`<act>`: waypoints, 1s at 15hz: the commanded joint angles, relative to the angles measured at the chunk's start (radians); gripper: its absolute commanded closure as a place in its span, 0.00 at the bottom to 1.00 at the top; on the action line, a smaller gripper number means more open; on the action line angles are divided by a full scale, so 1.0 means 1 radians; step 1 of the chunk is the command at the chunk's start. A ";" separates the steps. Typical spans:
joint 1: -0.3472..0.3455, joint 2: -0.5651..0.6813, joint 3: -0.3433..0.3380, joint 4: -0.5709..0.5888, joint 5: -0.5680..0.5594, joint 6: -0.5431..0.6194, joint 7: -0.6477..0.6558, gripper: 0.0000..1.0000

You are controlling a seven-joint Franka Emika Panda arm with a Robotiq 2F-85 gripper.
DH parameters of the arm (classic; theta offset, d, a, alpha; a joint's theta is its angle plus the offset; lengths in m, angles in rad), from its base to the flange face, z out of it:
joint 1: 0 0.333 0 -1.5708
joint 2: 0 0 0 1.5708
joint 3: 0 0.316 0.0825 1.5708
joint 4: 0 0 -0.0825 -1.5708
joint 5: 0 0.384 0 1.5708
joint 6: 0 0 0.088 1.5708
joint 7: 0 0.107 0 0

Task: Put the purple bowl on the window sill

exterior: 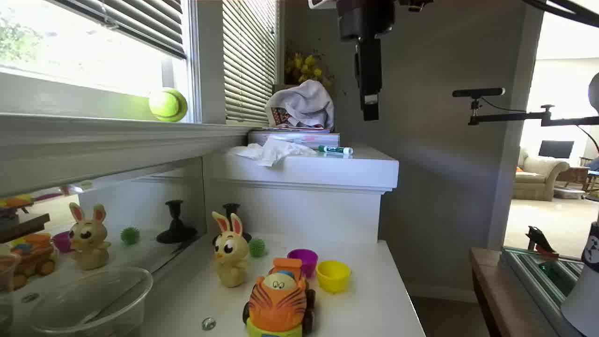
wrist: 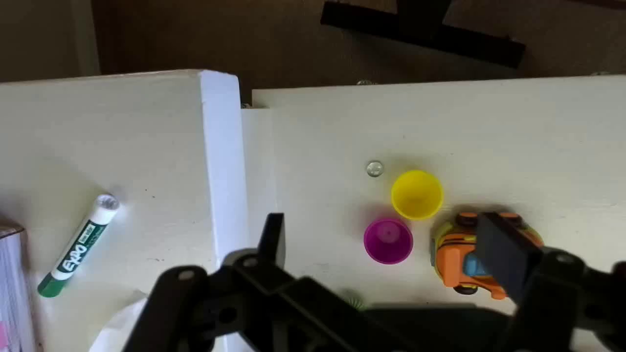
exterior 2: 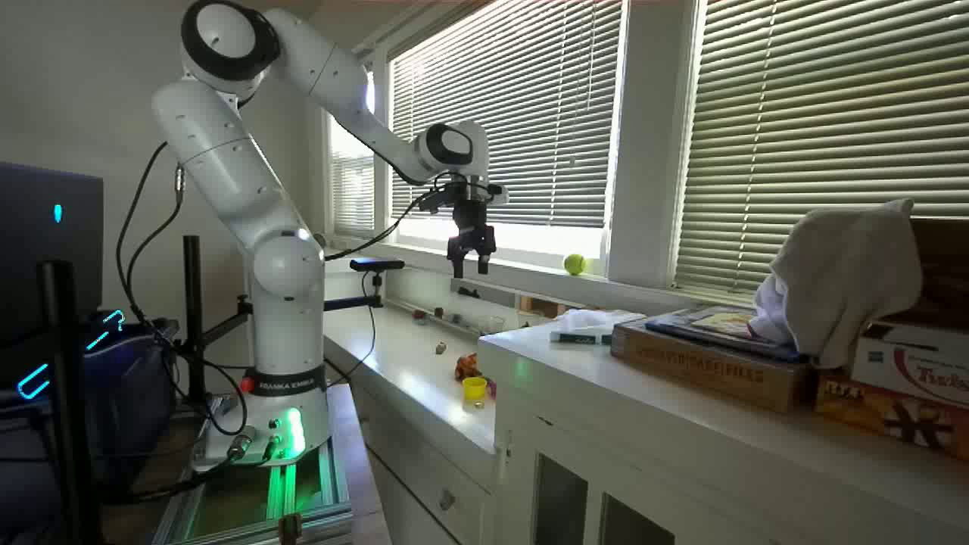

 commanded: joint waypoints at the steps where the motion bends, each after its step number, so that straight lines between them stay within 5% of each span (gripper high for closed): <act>1: 0.026 0.003 -0.023 0.002 -0.011 -0.004 0.011 0.00; 10: 0.026 0.003 -0.023 0.002 -0.011 -0.004 0.011 0.00; 15: -0.007 0.096 0.014 0.028 -0.023 0.019 0.209 0.00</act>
